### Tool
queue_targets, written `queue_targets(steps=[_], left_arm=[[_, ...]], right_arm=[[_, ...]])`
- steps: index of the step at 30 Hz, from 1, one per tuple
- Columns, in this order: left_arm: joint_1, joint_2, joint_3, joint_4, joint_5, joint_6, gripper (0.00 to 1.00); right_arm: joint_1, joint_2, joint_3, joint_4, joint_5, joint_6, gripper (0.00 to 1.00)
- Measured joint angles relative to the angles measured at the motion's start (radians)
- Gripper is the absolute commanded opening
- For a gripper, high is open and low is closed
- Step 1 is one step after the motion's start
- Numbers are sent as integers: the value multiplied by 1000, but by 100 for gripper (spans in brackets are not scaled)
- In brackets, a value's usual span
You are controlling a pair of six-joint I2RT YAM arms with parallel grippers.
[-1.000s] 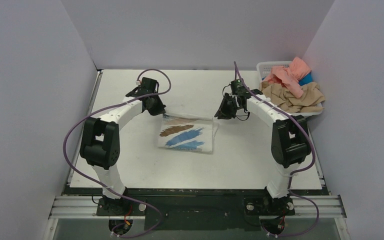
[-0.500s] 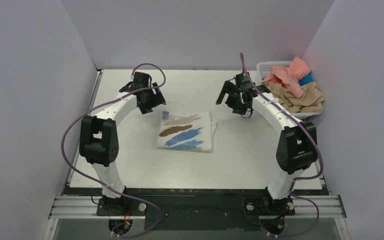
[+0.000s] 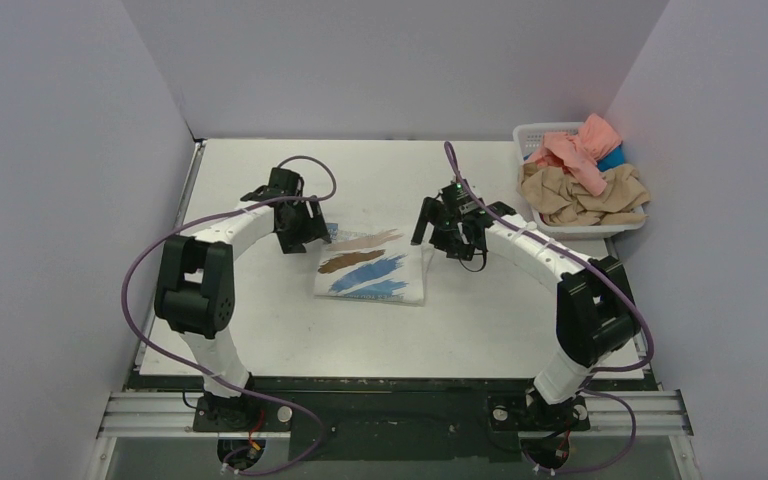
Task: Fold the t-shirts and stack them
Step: Put the neatly folded tshirt into the corner of the board with the left arm
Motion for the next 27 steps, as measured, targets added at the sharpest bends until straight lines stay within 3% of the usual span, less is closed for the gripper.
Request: queue_targets(steps=[3,9,11,12,13,20,27], left_arm=[[-2,38,0,3,10,12,52],[-35,98,0,18,26,24,35],[-50,105,1,27,27,27,19],[-56,108,2,31,27,27,4],[-62,114,4,35,29,26,1],[-82,118,17,37,-14,1,0],[-73,181,155,-54,-301,-14,0]], right_arm=[[-2,-11,-53,5,17,8,88],[-10,-80,-126,6,40,9,88],[-14,-105,-142,10,43,9,88],[-16,-114,-148,10,45,9,88],[-21,-124,-157,10,48,9,88],[-61,-164,-211,7,62,2,87],[-101,-210,-229,-1,108,-48,87]])
